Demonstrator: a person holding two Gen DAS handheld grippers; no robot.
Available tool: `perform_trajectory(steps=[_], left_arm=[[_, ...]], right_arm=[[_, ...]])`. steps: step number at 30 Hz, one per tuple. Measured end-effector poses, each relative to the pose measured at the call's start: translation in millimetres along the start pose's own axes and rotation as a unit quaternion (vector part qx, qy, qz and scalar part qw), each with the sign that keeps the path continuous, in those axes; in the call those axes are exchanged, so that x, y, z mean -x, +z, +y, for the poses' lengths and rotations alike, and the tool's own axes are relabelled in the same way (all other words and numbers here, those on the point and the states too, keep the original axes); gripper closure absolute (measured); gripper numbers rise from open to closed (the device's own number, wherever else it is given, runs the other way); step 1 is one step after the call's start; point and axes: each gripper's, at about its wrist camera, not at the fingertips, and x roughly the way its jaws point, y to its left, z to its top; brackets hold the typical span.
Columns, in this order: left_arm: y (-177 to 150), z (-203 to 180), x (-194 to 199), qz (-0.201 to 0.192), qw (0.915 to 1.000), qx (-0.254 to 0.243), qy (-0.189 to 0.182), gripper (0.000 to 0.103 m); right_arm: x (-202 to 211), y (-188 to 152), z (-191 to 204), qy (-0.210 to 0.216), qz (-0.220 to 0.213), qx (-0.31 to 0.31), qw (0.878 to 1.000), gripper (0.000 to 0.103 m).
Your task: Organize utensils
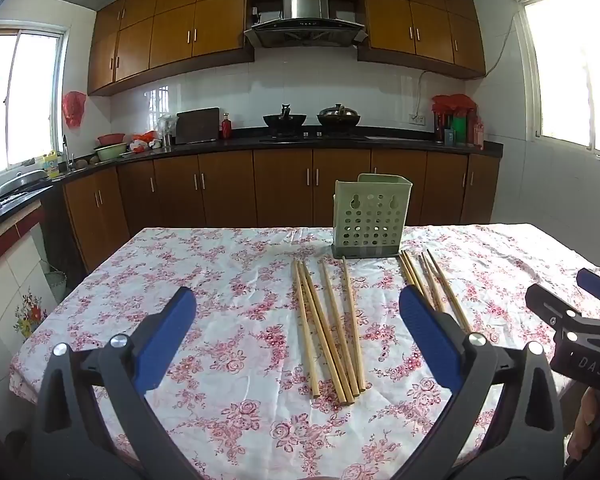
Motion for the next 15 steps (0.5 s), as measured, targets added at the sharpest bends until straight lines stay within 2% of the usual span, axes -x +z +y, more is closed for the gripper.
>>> perform_trajectory(steps=[15], left_arm=[[0.1, 0.3, -0.1, 0.001, 1.0000, 0.001, 0.000, 0.004]], right_arm=[[0.5, 0.0, -0.6, 0.001, -0.002, -0.001, 1.000, 0.002]])
